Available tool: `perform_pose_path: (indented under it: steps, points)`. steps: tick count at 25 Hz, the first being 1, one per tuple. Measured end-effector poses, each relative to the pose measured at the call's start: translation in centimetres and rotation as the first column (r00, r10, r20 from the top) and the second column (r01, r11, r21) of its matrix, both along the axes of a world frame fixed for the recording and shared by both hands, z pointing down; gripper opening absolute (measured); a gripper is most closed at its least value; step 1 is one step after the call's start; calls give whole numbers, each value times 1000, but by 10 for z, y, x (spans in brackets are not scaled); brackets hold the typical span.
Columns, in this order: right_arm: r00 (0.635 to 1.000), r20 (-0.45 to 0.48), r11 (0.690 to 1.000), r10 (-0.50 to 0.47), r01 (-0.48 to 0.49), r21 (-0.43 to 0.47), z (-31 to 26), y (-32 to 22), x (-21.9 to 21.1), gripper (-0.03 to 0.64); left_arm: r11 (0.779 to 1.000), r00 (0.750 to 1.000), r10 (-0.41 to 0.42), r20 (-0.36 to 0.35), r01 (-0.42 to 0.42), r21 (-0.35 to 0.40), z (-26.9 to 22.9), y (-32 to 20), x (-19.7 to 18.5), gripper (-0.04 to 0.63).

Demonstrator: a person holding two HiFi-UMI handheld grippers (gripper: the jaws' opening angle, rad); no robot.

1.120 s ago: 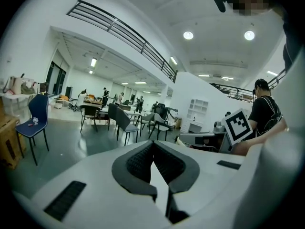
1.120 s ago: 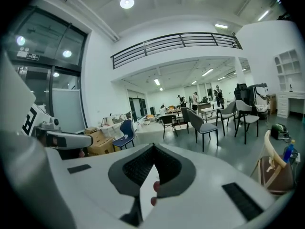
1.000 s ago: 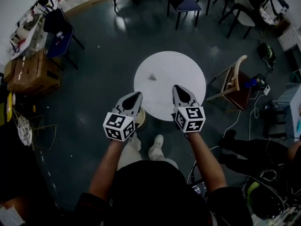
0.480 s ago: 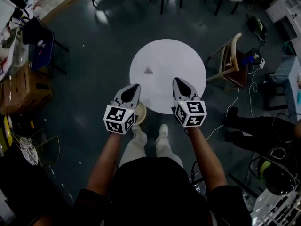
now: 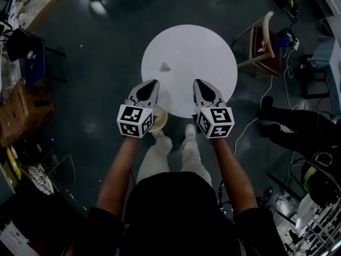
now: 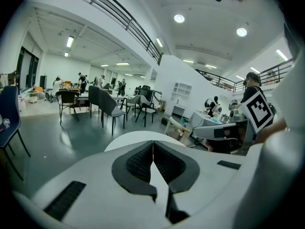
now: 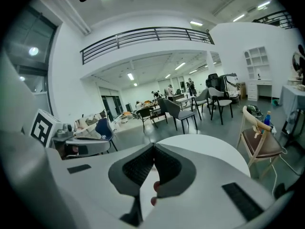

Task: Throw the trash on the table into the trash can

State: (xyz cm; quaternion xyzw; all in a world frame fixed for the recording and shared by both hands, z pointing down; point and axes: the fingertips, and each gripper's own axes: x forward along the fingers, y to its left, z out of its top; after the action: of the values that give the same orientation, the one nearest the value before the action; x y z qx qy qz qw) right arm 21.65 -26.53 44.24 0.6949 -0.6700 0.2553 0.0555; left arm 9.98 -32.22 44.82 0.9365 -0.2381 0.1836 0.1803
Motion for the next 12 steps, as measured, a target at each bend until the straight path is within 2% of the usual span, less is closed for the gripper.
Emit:
perform_pose_path:
  steps: [5,12]
  points:
    - [1000,-13,998,13,-13,-68,42,-7,6,18,999,999,22,23,-21,-34,35,-20,12,11]
    - [1000,7,993,29,-28,-116,88,-19,7,18,998,998,40,44,-38,-54,81,-47,20,12]
